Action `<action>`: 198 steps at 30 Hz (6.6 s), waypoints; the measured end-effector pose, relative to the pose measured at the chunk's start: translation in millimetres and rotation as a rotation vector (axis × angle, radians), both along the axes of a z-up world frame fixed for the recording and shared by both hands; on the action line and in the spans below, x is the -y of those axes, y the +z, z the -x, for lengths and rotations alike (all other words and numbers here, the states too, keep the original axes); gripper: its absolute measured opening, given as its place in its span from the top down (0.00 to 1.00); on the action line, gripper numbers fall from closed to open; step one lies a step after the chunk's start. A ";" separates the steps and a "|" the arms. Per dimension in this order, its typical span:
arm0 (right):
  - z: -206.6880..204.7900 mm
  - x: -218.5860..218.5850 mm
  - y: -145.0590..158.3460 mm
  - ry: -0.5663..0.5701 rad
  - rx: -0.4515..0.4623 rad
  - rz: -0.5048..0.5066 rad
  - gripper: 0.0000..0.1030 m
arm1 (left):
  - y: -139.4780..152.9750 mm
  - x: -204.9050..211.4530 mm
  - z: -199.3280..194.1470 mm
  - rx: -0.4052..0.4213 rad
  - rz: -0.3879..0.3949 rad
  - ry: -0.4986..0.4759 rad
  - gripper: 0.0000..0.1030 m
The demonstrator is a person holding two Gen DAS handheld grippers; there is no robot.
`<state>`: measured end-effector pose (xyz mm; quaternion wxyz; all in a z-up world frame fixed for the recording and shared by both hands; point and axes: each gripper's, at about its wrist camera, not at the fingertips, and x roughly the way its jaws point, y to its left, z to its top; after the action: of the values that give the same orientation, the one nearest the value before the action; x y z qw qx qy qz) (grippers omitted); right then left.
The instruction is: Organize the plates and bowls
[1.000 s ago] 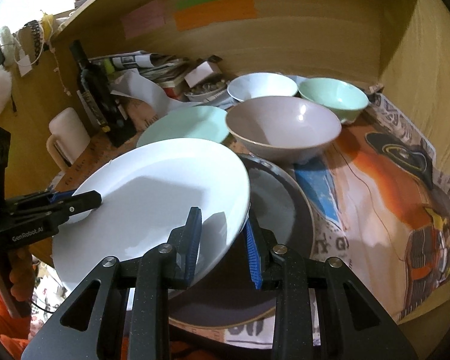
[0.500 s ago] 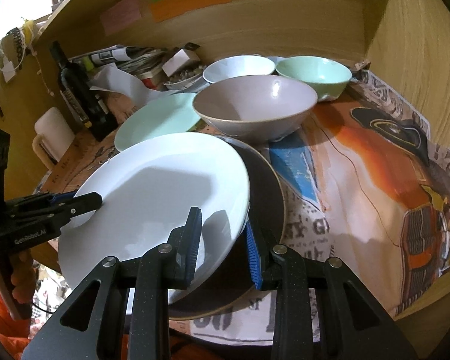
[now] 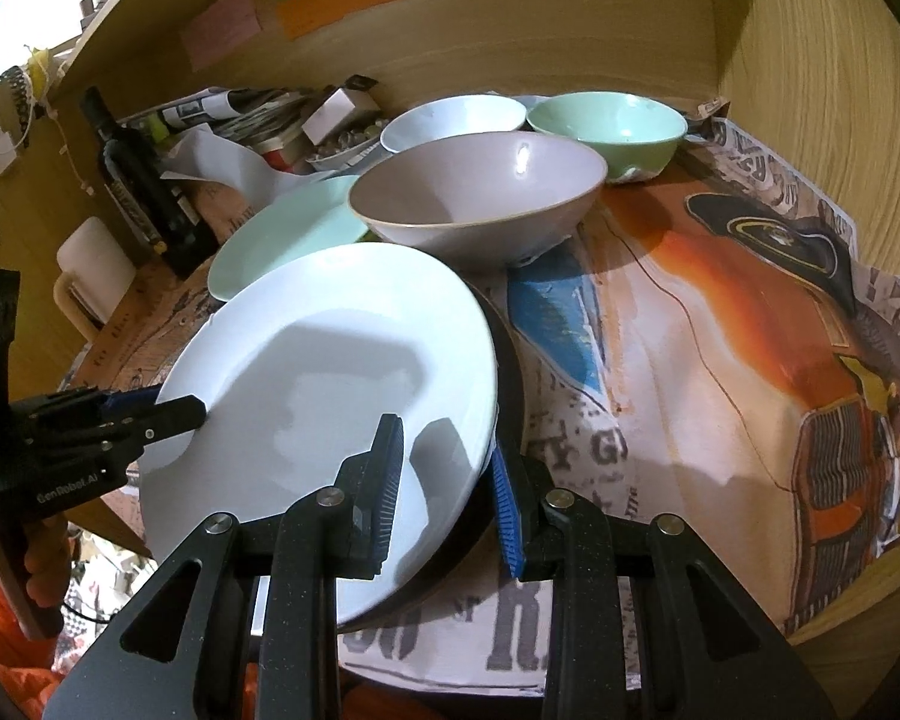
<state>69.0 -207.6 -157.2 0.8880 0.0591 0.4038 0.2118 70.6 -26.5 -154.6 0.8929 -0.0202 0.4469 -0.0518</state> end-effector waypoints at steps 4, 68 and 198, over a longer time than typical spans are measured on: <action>-1.2 2.2 0.1 0.005 -0.006 -0.013 0.75 | 0.1 0.6 -0.4 -0.002 -0.006 -0.001 0.68; -103.0 -94.2 73.8 0.167 0.217 0.059 0.36 | 66.8 -103.7 -46.2 0.229 -0.062 0.255 0.13; -37.6 -38.3 49.6 0.159 -0.008 0.104 0.84 | 69.4 -38.9 3.8 0.149 0.042 0.062 0.70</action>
<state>106.5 -169.3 -107.6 0.8687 -0.0181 0.4213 0.2601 66.8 12.4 -85.2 0.9241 -0.0489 0.3773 -0.0346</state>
